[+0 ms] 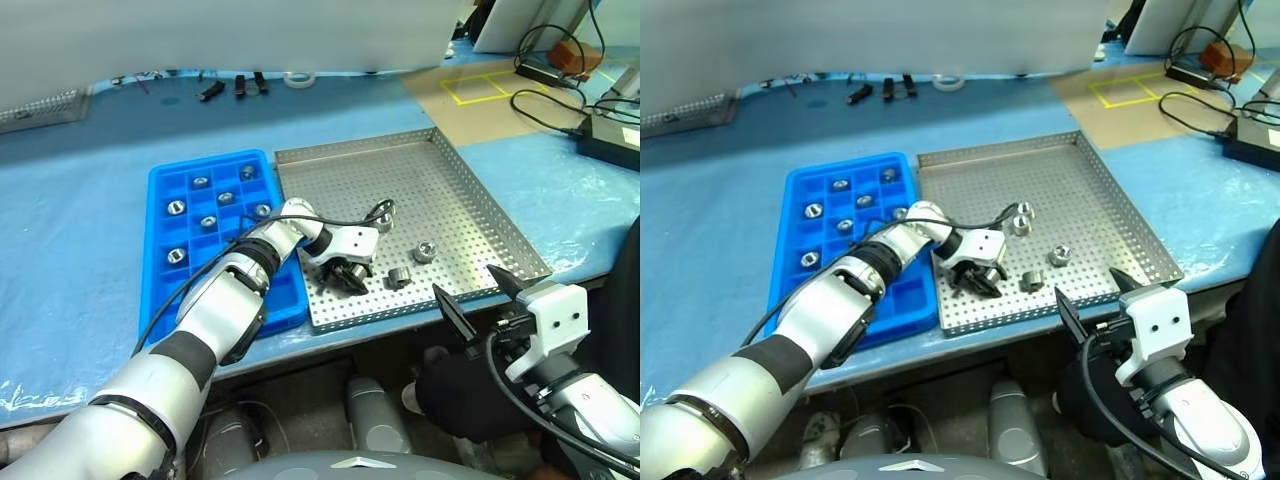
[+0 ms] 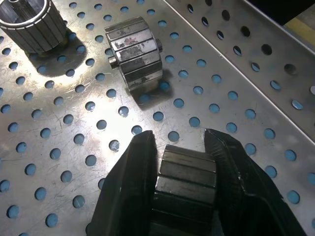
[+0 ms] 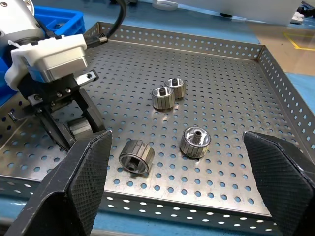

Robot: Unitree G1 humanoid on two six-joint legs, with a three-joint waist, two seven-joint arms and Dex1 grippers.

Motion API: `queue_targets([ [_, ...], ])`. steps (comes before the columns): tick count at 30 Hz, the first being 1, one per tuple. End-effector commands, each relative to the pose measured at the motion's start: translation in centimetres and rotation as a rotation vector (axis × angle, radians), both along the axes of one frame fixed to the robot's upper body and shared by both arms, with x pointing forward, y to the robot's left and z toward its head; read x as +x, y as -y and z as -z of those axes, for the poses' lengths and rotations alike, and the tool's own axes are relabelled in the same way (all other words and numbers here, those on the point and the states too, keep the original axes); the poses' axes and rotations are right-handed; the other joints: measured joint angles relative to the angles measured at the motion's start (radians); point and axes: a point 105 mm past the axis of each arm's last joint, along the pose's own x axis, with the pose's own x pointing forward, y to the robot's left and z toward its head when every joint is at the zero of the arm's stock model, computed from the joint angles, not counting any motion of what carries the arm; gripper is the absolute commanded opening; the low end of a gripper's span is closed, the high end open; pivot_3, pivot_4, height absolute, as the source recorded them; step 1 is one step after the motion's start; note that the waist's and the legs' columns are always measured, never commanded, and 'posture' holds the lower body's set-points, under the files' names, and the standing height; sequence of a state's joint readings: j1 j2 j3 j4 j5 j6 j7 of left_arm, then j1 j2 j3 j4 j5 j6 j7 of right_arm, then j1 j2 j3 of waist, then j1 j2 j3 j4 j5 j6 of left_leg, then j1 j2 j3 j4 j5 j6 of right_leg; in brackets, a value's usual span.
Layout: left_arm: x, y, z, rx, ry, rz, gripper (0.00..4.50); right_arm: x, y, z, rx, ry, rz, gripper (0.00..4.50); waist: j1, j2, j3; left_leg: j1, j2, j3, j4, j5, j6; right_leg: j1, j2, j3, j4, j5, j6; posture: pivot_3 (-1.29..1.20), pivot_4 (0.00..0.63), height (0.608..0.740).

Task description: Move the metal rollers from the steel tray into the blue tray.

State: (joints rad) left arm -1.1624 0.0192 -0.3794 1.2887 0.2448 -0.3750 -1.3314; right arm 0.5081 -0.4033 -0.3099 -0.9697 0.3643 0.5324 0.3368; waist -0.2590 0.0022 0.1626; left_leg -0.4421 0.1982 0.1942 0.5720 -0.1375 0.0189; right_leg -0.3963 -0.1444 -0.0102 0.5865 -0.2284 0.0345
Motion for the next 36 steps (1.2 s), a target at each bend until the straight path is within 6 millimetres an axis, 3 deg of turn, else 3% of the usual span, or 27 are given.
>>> queue_targets([
  [1,0.5,0.0,-0.6,-0.029,0.008,-0.034,1.28,0.2,-0.2,-0.6,-0.016,0.031,-0.028,4.50,-0.002,0.000,0.000,0.000,0.000,0.000,0.000,0.000,0.000,0.000,0.000,-0.001,0.000,0.000,0.000,-0.68,0.150,0.740],
  [9,1.1,-0.3,-4.8,-0.239,-0.022,-0.031,1.28,1.2,-1.2,-1.4,-0.026,0.042,-0.151,4.50,0.001,0.000,0.000,-0.001,0.001,0.000,0.001,0.000,0.000,0.000,0.000,-0.002,0.000,0.000,0.000,-0.61,0.150,0.740],
  [13,1.7,-1.7,-7.6,-0.357,-0.016,-0.056,1.28,2.6,-2.4,-2.6,-0.039,0.059,-0.286,4.50,0.010,0.000,0.000,-0.001,0.001,-0.001,0.003,0.000,0.001,0.001,-0.001,-0.002,0.001,0.001,-0.001,-0.48,0.150,0.740],
  [17,1.7,-3.7,-9.0,-0.421,-0.030,-0.109,1.28,4.0,-3.7,-3.4,-0.043,0.057,-0.417,4.50,0.043,0.000,0.000,0.002,0.003,-0.001,0.004,0.000,0.001,0.003,0.000,-0.003,0.003,0.001,-0.002,-0.36,0.150,0.740],
  [21,1.2,-7.0,-9.2,-0.462,0.001,-0.246,1.28,6.1,-5.9,-3.8,-0.043,0.053,-0.586,4.50,0.107,0.001,0.001,0.003,0.007,-0.002,0.003,0.001,0.004,0.003,0.002,-0.004,0.004,0.001,-0.002,-0.17,0.150,0.740],
  [27,-1.2,-11.4,-9.0,-0.475,0.023,-0.449,1.28,8.4,-8.6,-4.2,-0.040,0.047,-0.792,4.50,0.272,0.002,0.002,0.002,0.009,0.000,-0.002,0.005,0.000,-0.002,0.002,-0.006,0.009,0.001,-0.004,0.08,0.150,0.740],
  [31,-2.9,-14.2,-9.0,-0.486,0.041,-0.579,1.28,9.1,-10.7,-4.4,-0.066,0.055,-0.933,4.50,0.364,0.003,0.002,0.002,0.009,0.001,-0.002,0.005,-0.002,-0.006,0.000,-0.007,0.021,-0.006,-0.015,0.21,0.150,0.740],
  [36,-4.6,-16.1,-8.0,-0.467,0.030,-0.686,1.28,9.5,-12.2,-4.8,-0.060,0.069,-1.024,4.50,0.421,0.003,0.002,0.001,0.009,-0.001,-0.004,0.006,-0.009,-0.006,0.001,-0.010,0.021,-0.006,-0.015,0.29,0.150,0.740],
])
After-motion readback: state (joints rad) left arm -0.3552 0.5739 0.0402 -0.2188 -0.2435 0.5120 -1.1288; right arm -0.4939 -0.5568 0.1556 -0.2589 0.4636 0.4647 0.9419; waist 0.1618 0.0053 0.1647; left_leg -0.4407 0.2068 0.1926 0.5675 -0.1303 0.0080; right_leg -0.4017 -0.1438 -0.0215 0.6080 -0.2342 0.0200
